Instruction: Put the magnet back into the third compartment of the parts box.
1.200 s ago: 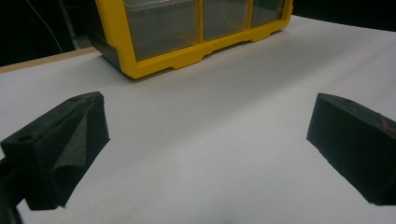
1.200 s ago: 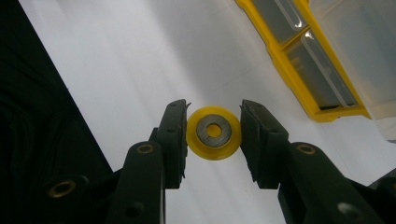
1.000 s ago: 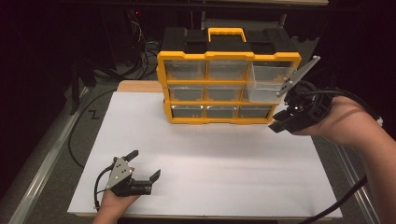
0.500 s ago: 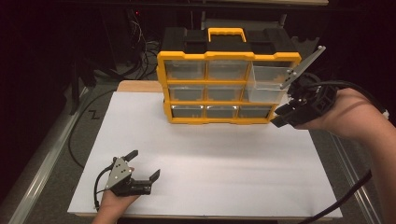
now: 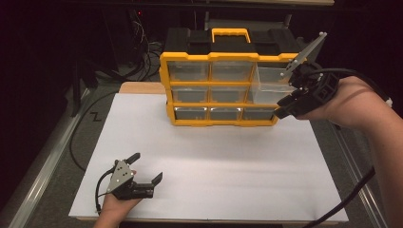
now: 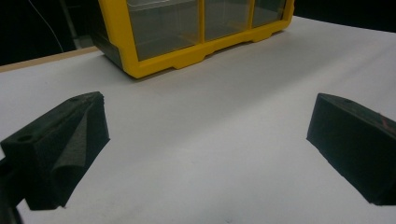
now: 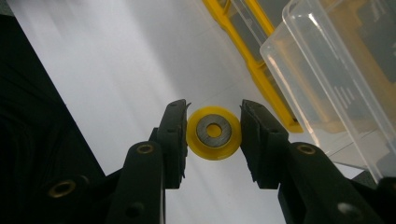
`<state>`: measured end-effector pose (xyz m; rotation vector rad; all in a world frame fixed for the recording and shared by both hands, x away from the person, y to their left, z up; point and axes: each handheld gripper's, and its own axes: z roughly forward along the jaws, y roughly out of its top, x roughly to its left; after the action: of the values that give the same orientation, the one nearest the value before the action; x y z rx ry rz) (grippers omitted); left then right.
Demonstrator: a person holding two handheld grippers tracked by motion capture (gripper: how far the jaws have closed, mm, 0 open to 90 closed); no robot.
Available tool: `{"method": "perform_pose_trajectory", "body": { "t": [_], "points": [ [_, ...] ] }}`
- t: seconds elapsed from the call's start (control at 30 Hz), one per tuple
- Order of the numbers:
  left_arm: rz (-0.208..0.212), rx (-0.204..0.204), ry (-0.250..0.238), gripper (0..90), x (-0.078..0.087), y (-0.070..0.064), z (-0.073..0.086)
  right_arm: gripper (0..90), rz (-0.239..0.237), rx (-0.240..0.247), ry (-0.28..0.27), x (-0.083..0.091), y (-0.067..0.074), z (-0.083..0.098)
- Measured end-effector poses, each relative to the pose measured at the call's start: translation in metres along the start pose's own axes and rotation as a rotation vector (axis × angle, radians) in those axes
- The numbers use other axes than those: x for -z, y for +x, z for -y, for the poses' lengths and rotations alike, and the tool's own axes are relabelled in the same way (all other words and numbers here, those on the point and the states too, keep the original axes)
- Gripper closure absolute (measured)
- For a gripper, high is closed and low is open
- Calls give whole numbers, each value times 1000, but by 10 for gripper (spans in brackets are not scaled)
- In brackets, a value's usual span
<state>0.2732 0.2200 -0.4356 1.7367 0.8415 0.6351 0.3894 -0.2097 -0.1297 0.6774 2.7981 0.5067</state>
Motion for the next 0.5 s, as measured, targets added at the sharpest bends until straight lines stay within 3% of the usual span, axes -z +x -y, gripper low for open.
{"method": "perform_pose_trajectory", "body": {
  "t": [0.5],
  "points": [
    [4,-5,4,1,0,-1,0,651,18,-5,11,4,-11,-18]
  ]
}}
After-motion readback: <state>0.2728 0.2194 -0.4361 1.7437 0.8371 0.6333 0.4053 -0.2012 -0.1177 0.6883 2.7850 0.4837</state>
